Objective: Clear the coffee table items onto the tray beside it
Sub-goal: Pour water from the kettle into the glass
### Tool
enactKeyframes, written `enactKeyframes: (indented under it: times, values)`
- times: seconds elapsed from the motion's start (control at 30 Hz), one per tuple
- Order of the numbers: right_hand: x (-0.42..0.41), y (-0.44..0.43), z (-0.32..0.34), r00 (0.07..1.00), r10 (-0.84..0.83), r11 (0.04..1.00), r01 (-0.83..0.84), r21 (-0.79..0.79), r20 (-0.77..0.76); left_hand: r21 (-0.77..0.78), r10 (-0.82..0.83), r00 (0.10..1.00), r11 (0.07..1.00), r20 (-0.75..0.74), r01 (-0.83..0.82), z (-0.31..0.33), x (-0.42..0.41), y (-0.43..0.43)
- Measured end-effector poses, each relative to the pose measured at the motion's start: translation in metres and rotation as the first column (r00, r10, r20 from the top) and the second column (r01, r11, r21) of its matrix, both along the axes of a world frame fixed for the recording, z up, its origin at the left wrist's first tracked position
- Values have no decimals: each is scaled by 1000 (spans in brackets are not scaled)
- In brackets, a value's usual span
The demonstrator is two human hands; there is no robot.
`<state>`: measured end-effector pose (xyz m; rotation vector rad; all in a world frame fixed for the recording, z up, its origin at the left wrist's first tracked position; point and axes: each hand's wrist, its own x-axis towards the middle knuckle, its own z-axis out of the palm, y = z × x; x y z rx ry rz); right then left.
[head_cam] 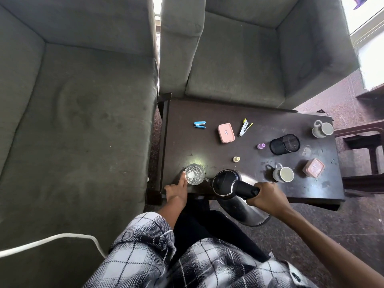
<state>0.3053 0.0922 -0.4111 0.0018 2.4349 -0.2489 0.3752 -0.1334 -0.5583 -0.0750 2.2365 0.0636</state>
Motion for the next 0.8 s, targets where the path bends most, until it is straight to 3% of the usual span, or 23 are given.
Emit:
enactKeyframes:
  times: [0.8]
  values:
    - [0, -4, 1, 1000, -12, 1000, 12, 0, -7, 3, -3, 1000, 1000, -2, 3, -2, 1, 1]
